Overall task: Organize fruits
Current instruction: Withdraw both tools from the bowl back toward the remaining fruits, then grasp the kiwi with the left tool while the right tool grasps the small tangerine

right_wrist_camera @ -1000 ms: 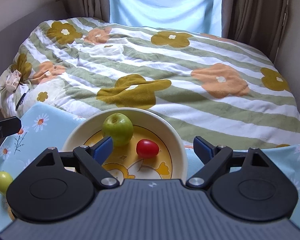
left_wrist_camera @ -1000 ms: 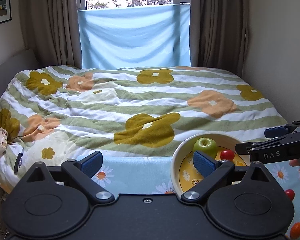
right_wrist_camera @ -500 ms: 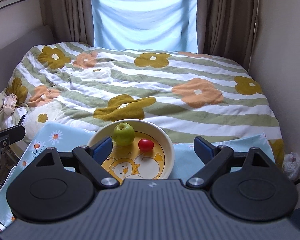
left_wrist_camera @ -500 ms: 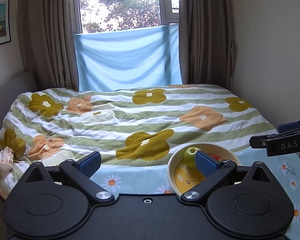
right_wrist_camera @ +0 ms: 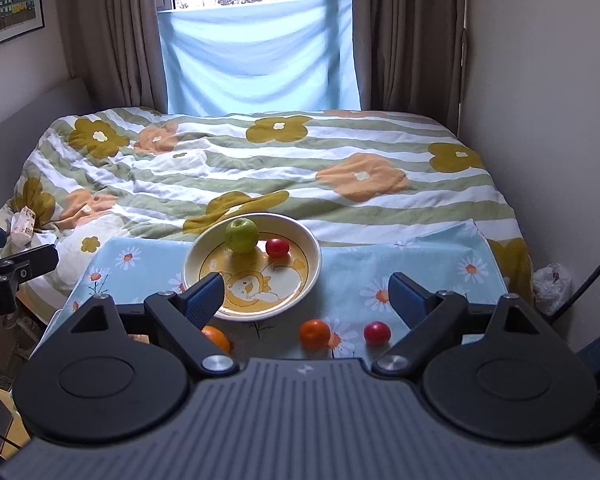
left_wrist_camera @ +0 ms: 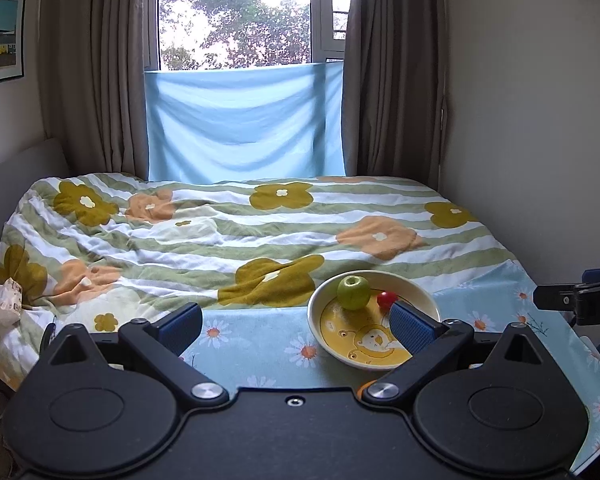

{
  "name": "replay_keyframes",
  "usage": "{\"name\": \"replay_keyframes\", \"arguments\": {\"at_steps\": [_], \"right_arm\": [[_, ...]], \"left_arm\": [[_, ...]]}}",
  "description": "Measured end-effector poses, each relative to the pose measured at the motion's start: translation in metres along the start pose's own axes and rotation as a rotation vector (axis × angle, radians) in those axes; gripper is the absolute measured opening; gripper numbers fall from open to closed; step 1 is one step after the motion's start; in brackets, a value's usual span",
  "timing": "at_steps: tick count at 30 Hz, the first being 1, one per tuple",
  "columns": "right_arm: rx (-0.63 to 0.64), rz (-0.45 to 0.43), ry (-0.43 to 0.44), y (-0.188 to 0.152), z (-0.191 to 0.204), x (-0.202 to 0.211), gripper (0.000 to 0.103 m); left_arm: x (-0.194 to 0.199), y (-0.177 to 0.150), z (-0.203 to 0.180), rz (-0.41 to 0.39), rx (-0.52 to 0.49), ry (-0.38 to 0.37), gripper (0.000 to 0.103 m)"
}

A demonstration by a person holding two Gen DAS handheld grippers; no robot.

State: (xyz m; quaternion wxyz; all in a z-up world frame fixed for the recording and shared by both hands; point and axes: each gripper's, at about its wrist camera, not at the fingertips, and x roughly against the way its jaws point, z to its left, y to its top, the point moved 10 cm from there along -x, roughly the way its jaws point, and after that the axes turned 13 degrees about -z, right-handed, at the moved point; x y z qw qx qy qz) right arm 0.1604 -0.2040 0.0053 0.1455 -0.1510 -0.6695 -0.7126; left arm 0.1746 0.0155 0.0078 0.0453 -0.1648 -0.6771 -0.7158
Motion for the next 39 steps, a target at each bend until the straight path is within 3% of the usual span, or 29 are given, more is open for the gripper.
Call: {"name": "replay_keyframes", "arguments": {"at_steps": [7, 13, 26, 39], "right_arm": [[-0.012, 0.018, 0.025, -0.025, -0.025, 0.022, 0.103], [0.025, 0.031, 0.054, -0.055, -0.052, 0.023, 0.103], [0.047, 0.082, 0.128, -0.135, -0.091, -0.015, 0.101], [0.098, 0.106, 0.153, -0.171, -0.095, -0.043, 0.088]], "left_arm": [[0.024, -0.017, -0.028, -0.007, -0.004, -0.002, 0.102], [0.029, -0.051, -0.062, 0.015, -0.021, -0.026, 0.102], [-0.006, -0.142, -0.116, 0.111, -0.043, -0.094, 0.099], [-0.04, -0.182, -0.122, 0.187, -0.103, -0.113, 0.093]]}}
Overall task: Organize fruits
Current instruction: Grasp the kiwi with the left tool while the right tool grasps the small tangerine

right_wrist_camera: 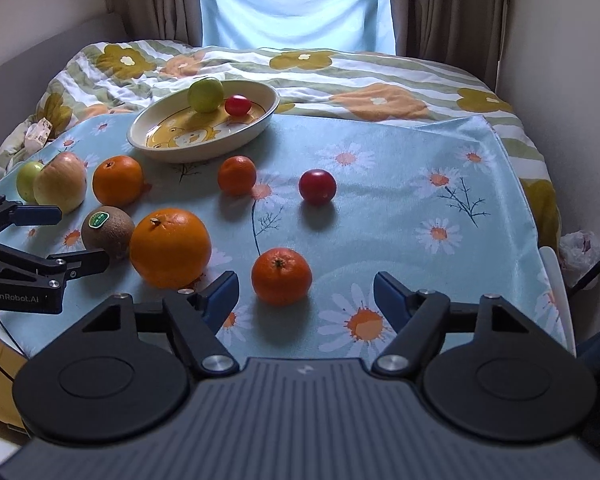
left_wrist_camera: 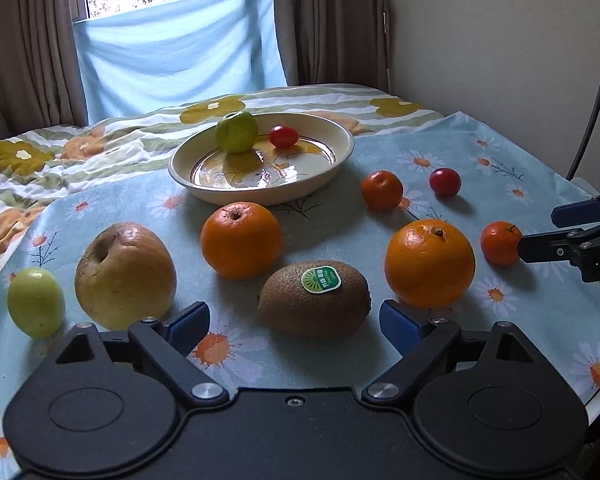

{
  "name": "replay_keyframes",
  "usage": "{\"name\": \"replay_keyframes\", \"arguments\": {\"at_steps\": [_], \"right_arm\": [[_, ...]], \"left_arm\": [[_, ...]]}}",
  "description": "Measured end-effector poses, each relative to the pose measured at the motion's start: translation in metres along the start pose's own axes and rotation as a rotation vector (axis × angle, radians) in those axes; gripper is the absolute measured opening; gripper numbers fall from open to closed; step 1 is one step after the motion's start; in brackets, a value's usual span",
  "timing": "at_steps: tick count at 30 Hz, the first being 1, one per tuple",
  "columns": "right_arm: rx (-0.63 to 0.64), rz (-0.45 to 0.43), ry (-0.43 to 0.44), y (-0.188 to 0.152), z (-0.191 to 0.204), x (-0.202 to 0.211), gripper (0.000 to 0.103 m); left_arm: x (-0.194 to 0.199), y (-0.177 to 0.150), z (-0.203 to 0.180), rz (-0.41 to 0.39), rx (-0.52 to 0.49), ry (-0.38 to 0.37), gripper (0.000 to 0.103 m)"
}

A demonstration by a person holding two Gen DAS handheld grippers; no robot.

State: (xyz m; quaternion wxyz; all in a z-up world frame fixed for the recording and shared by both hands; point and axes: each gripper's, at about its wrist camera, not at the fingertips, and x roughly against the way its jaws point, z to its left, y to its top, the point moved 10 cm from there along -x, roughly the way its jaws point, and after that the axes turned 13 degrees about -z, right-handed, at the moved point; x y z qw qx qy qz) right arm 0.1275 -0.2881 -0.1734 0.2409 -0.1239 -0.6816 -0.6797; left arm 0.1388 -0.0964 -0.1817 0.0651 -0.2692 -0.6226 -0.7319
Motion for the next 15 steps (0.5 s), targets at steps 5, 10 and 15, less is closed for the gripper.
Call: {"name": "replay_keyframes", "arguments": {"at_steps": [5, 10, 15], "right_arm": [[0.004, 0.02, 0.013, -0.009, 0.003, -0.009, 0.083], [0.017, 0.029, 0.027, -0.011, 0.007, -0.014, 0.08], [0.016, 0.035, 0.034, -0.011, 0.008, -0.016, 0.08]], "left_arm": [[-0.01, 0.0, -0.007, 0.015, -0.039, -0.015, 0.091], [-0.019, -0.003, -0.008, 0.057, -0.016, -0.029, 0.09], [-0.024, -0.007, -0.006, 0.103, 0.005, -0.019, 0.083]]}}
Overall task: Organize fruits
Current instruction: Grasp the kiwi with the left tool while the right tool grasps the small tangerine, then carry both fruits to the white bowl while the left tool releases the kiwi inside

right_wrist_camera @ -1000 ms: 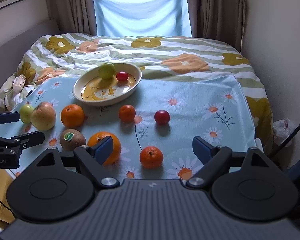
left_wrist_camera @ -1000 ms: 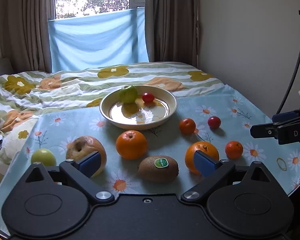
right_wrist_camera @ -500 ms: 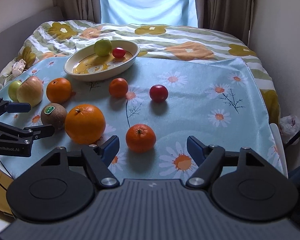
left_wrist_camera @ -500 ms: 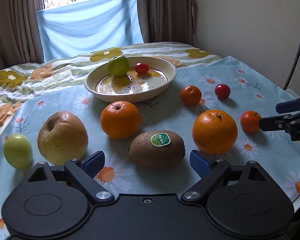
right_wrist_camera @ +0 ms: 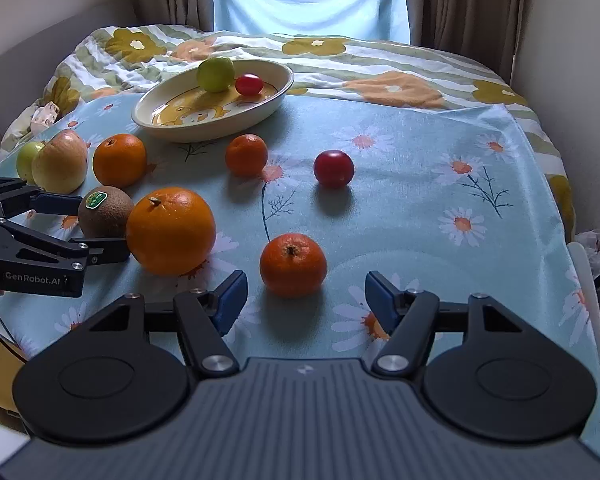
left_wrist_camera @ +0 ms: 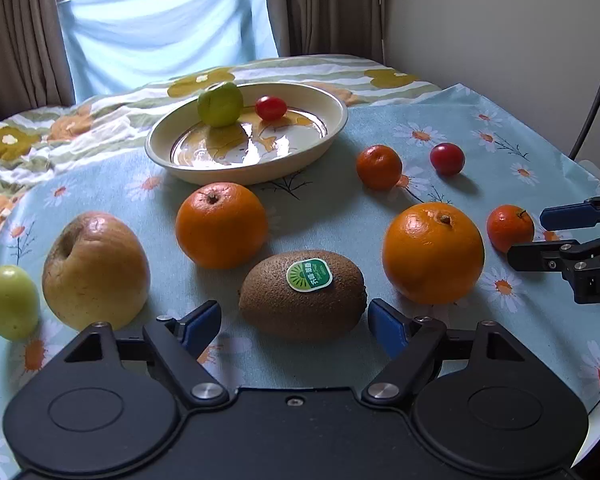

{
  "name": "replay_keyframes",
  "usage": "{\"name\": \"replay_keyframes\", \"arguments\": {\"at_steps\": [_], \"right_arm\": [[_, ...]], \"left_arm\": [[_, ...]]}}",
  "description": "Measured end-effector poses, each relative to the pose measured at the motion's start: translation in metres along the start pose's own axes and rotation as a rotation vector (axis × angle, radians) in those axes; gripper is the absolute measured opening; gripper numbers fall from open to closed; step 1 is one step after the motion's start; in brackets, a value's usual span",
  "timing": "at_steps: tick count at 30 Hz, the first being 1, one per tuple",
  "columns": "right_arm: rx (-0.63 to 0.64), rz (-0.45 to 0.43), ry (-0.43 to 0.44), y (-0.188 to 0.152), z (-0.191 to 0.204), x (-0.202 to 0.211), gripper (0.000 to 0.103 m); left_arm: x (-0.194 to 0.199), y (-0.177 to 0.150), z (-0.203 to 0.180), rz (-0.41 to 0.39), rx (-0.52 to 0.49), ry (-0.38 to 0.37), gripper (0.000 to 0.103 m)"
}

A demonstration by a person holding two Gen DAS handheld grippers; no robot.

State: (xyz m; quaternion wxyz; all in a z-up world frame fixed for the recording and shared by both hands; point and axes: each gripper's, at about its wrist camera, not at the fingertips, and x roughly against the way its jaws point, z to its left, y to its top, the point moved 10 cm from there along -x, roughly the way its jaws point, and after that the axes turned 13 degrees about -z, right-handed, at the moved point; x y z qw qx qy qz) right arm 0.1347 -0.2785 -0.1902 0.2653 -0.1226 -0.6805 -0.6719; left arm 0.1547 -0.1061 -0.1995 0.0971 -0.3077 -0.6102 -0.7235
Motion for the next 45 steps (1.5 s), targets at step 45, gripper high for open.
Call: {"name": "replay_keyframes", "arguments": {"at_steps": [45], "right_arm": [[0.003, -0.012, 0.034, 0.038, 0.018, 0.006, 0.053]], "left_arm": [[0.057, 0.024, 0.014, -0.092, 0.095, 0.076, 0.068]]}}
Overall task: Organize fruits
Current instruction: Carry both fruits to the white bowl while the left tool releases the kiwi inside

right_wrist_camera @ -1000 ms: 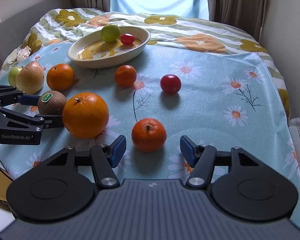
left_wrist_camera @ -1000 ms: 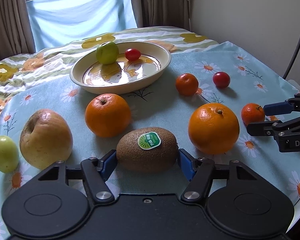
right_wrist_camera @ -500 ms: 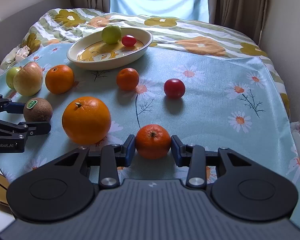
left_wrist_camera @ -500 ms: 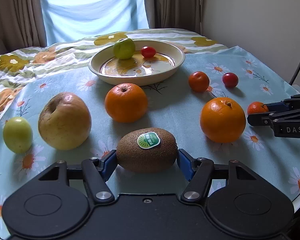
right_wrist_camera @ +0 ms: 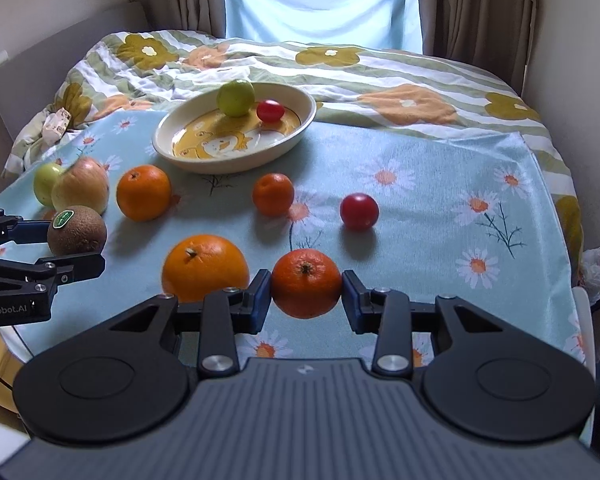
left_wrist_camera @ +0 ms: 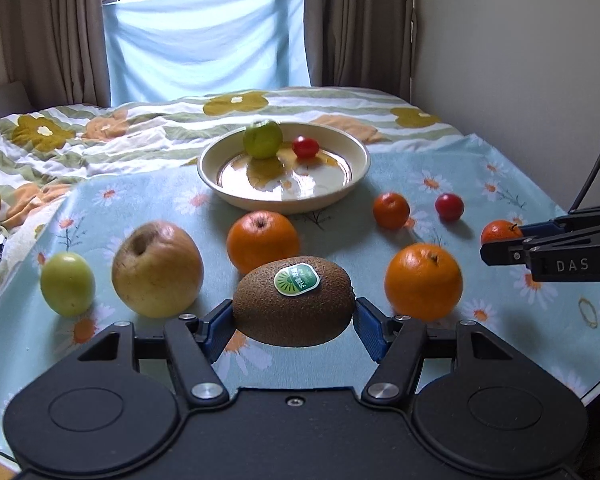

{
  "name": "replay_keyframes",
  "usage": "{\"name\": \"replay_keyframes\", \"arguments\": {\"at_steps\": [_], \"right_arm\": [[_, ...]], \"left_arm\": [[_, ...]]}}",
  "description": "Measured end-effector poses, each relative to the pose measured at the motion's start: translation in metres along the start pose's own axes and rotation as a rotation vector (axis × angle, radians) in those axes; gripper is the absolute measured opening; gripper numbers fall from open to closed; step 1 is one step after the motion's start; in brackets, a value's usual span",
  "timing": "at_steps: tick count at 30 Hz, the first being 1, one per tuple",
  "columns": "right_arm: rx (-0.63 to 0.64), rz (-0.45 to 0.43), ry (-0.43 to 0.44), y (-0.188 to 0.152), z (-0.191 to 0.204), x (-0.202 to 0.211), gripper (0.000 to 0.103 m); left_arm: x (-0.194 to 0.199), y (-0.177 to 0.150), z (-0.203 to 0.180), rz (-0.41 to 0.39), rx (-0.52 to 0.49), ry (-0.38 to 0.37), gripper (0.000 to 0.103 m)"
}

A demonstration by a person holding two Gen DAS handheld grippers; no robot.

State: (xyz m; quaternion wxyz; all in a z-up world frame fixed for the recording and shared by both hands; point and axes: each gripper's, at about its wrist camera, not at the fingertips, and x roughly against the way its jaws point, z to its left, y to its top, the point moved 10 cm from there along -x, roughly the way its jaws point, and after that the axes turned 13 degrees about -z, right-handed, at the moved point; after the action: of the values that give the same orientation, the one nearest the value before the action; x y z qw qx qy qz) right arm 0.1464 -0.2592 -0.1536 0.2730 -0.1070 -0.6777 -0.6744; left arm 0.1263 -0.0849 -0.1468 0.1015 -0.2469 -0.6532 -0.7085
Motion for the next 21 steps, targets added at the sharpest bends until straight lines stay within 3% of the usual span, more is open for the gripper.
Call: {"name": "replay_keyframes", "arguments": {"at_steps": [12, 21], "right_arm": [[0.016, -0.051, 0.023, 0.073, 0.005, 0.021, 0.053], [0.04, -0.064, -0.007, 0.117, 0.011, 0.002, 0.053]], "left_arm": [[0.022, 0.071, 0.022, -0.086, 0.052, 0.084, 0.068], [-0.009, 0.11, 0.041, -0.097, 0.054, 0.059, 0.068]]}}
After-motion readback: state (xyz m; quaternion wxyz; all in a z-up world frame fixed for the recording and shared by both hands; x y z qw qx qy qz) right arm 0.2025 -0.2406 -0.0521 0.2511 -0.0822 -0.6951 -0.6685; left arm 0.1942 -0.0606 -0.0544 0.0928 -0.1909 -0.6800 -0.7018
